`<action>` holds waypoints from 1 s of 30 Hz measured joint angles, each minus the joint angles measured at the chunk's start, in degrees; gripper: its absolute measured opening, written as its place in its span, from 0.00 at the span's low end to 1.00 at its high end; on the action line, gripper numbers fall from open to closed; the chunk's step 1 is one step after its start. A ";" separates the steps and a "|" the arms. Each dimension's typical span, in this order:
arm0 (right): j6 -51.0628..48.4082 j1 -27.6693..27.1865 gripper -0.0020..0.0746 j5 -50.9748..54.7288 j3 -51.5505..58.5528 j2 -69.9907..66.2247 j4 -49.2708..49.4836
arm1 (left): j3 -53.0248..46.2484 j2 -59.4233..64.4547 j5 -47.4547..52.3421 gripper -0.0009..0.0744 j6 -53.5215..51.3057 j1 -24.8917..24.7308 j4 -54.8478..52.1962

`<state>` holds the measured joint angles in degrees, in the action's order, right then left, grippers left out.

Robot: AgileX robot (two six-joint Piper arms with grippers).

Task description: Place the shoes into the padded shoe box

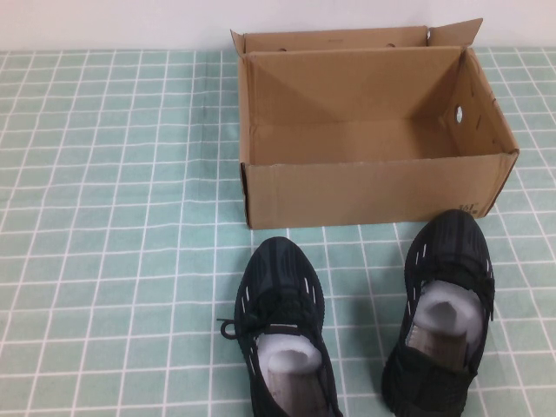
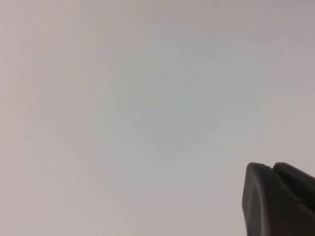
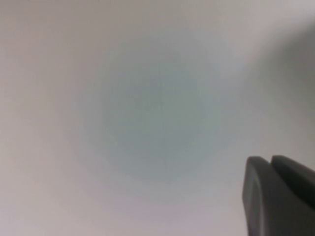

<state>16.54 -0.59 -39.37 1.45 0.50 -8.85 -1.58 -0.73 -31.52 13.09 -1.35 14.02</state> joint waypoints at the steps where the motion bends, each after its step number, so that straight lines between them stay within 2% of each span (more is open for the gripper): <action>1: 1.09 0.00 0.02 -1.92 0.00 0.00 1.06 | 0.00 0.00 -3.90 0.01 1.31 0.00 0.00; 5: 5.73 0.00 0.02 -4.05 -2.90 0.35 5.36 | 0.36 -0.14 -15.47 0.01 3.31 0.00 -1.62; 10: 7.92 0.00 0.02 -0.91 -13.40 0.35 7.98 | 8.12 -0.13 -13.35 0.01 3.73 0.00 -6.61; 18: 10.64 0.00 0.02 20.43 -33.43 -2.49 8.19 | 26.68 1.68 -0.33 0.01 4.68 0.00 -12.92; 22: 10.26 0.00 0.02 38.36 -43.33 -9.47 7.08 | 35.67 6.66 14.39 0.01 6.64 0.00 -13.36; 25: 7.91 0.00 0.02 49.55 -47.73 -15.68 6.07 | 39.72 10.32 25.76 0.01 7.80 0.00 -13.40; 30: 4.61 0.00 0.02 56.13 -48.17 -22.90 4.76 | 40.41 13.60 38.64 0.01 7.67 0.00 -14.02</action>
<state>21.14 -0.59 16.76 -46.72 -22.40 -4.09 38.83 12.88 7.12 20.76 -1.35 0.00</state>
